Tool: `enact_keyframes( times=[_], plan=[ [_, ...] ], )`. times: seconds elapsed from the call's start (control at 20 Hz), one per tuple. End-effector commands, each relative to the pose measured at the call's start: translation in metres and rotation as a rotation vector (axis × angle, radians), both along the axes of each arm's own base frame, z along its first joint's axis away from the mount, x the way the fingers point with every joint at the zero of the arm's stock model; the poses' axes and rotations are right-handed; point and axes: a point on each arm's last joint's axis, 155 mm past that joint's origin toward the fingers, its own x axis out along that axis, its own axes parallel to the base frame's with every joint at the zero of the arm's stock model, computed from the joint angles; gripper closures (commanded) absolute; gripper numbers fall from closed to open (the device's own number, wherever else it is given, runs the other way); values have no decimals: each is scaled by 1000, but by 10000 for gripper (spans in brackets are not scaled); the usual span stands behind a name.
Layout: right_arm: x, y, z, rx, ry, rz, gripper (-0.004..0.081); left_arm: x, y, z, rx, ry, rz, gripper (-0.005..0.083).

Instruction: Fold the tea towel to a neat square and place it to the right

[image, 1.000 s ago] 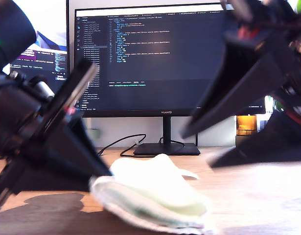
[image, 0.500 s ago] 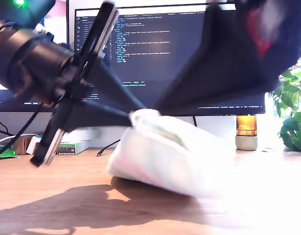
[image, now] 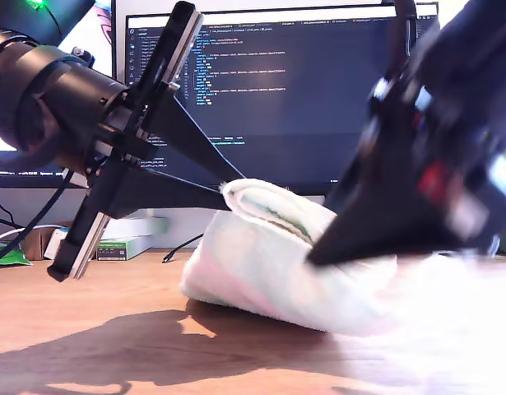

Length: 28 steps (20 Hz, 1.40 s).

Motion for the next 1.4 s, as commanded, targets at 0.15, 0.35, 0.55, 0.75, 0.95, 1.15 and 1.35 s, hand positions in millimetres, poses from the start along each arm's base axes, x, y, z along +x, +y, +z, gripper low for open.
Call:
enact_keyframes(
  times=[0.15,0.35,0.55,0.75,0.95,1.15,1.35],
  plan=[
    [16,-1,-24,-81,-26,-62,336,2,-3,4,-13,2,-1,793],
    [17,5,-17,-72,-36,-59,643,0,-3,3,-12,7,-5,793],
    [24,19,7,-18,-58,-64,783,-1,-2,1,-4,16,-7,793],
    [21,17,4,-35,-24,-67,783,2,0,1,-5,16,2,793],
    [16,9,-7,-79,11,-73,783,0,-1,6,-29,17,-21,793],
    [5,16,-9,-35,81,-52,783,-5,-2,9,-47,30,-52,793],
    [-4,10,-20,-70,135,-48,783,-13,0,15,-83,23,-131,783]
  ],
)
